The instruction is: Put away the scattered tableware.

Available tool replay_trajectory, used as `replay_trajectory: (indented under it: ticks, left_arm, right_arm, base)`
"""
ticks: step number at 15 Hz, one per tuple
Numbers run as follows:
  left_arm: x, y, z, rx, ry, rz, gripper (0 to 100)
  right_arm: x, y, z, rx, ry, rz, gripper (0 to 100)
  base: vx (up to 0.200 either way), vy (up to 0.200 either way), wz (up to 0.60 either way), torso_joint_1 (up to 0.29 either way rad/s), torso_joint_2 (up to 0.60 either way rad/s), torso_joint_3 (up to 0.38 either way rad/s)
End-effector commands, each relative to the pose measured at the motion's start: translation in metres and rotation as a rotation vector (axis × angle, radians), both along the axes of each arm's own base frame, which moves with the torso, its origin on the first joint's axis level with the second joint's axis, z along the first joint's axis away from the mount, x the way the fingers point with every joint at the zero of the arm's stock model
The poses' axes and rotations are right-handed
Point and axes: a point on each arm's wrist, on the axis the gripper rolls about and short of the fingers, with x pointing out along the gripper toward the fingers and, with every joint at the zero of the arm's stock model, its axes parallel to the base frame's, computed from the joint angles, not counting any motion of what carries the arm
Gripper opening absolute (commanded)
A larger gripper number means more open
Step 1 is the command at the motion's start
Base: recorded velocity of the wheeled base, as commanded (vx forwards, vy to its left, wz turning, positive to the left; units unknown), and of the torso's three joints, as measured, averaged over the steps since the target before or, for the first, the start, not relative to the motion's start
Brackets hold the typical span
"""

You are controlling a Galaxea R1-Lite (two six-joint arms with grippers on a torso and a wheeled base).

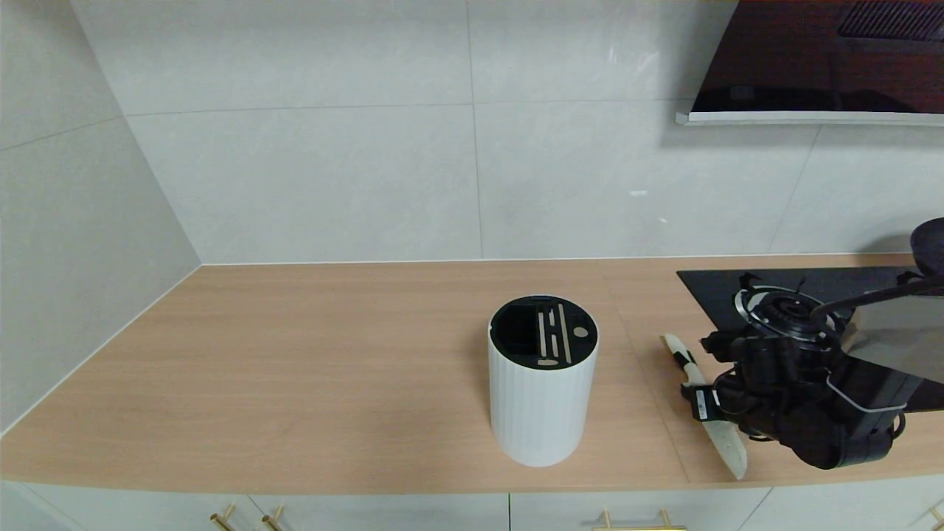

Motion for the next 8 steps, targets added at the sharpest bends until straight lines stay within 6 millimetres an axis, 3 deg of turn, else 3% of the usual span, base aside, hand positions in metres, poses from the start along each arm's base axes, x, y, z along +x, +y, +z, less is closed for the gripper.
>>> replay_trajectory:
  ticks: [1, 5, 8]
  left_arm:
    - [0.000, 0.000, 0.000, -0.001, 0.000, 0.001, 100]
    - [0.000, 0.000, 0.000, 0.001, 0.000, 0.001, 100]
    - [0.000, 0.000, 0.000, 0.004, 0.001, 0.001, 100]
  right_arm:
    - [0.000, 0.000, -0.001, 0.000, 0.006, 0.002, 0]
    - [0.001, 0.000, 0.006, 0.003, -0.018, -0.002, 0]
    - [-0.004, -0.001, 0.041, 0.012, -0.107, -0.007, 0]
  base:
    - [0.000, 0.000, 0.00, 0.000, 0.00, 0.000]
    - [0.000, 0.000, 0.00, 0.000, 0.00, 0.000]
    - [0.000, 0.000, 0.00, 0.000, 0.00, 0.000]
